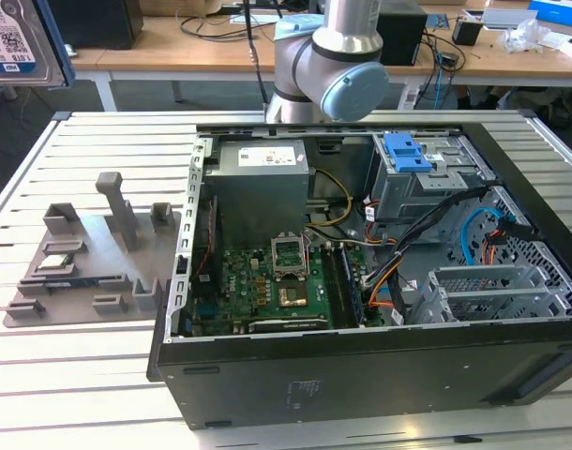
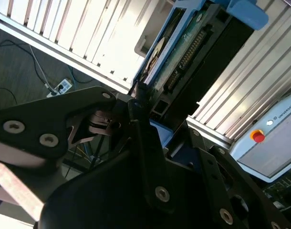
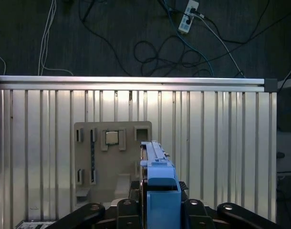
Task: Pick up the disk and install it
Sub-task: 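Pick up the disk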
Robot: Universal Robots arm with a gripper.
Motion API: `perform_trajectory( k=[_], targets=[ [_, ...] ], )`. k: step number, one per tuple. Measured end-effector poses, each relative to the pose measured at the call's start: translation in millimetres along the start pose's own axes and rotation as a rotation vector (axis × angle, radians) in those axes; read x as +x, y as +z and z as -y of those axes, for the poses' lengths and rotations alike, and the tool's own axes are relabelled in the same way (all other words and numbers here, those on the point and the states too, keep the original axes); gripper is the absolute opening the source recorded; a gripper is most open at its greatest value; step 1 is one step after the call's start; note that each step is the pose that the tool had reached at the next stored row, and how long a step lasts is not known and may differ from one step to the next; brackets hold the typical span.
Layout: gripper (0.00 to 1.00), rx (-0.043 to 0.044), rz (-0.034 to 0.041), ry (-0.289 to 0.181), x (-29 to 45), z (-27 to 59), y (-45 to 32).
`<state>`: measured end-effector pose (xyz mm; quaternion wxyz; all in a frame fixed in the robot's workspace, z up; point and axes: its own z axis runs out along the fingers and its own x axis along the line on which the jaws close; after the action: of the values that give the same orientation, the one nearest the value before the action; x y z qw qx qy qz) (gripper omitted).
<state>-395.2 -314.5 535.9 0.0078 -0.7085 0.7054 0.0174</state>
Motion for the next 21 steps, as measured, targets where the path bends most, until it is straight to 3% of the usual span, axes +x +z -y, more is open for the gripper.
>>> perform_trajectory(
  k=[3,8,12,14,21],
  targets=[
    [0.37,-0.0001,0.0002,0.0,0.1,3.1,-0.1],
    [0.37,-0.0001,0.0001,0.0,0.2,18.0,-0.3],
    [0.37,-0.0001,0.0001,0.0,0.2,32.7,-0.5],
    [0.37,0.0,0.0002,0.0,0.2,46.4,-0.6],
    [0.37,-0.0002,0.0001,0.0,0.3,75.9,-1.1]
  ],
)
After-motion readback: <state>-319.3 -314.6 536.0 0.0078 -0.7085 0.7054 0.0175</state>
